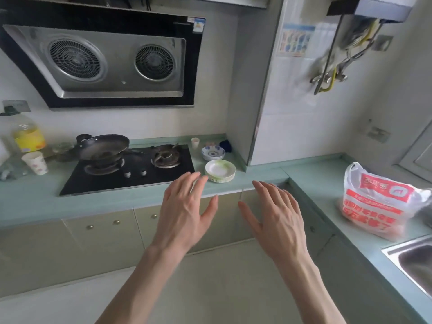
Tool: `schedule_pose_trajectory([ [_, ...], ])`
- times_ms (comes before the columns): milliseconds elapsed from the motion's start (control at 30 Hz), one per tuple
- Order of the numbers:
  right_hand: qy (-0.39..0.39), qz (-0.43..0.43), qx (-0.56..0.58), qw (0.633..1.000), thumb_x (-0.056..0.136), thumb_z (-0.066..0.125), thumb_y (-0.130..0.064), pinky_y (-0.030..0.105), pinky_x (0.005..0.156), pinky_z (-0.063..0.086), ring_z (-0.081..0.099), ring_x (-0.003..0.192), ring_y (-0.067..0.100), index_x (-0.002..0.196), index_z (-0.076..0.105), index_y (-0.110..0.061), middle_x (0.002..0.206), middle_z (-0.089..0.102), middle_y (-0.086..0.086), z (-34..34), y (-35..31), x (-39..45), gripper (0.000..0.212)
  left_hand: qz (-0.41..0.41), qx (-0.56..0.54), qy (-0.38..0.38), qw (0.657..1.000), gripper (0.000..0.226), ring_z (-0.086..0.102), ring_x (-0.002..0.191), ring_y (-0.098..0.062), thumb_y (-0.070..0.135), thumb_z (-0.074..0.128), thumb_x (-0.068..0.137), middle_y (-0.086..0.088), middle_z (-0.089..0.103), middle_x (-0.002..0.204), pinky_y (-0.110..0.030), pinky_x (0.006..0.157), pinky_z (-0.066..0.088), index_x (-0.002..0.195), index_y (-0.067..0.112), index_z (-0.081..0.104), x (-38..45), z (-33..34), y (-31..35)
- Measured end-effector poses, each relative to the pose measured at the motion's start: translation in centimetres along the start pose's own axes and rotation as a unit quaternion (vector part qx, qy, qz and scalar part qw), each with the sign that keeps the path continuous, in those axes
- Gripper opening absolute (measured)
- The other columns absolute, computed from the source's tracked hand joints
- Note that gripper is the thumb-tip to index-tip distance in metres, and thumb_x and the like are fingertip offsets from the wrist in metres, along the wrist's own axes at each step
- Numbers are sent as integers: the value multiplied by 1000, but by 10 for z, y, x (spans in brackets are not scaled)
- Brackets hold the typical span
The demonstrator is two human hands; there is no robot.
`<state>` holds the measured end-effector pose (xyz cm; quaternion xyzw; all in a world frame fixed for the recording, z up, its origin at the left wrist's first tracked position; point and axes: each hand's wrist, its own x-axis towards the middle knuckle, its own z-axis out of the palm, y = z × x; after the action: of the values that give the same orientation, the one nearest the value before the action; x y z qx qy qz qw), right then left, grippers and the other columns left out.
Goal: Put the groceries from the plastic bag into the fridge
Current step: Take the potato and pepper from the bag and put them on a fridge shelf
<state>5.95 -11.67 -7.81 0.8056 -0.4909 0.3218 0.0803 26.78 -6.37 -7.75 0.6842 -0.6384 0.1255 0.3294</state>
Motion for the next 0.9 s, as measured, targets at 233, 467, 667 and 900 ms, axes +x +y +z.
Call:
schedule_pose_trajectory([
  [233,5,91,-52,994,100,44,-63,35,114,37,54,131,19,142,56,-22,140,61,-7,-20,109,-5,60,78,-61,-38,994,54,51,135,-22,51,43,101,-3,58,141,-43,112,43,136,13,60,50,80,92],
  [467,29,170,-87,981,99,45,-63,35,112,38,57,129,19,140,58,-21,136,63,-5,-28,178,-5,59,139,-104,-65,983,54,53,133,-24,51,43,101,-4,60,139,-44,112,43,136,13,61,88,141,150],
  [667,33,233,-122,964,99,46,-62,36,114,40,57,130,18,140,57,-22,137,63,-6,-10,226,14,59,183,-141,-83,969,54,51,134,-23,52,42,101,-4,60,140,-43,113,41,135,15,61,137,195,181],
  [900,48,288,-161,943,99,42,-64,34,114,36,57,130,18,141,58,-22,138,64,-6,22,285,70,62,231,-174,-117,950,56,50,138,-23,55,40,101,-3,60,142,-44,113,42,137,17,60,213,268,203],
])
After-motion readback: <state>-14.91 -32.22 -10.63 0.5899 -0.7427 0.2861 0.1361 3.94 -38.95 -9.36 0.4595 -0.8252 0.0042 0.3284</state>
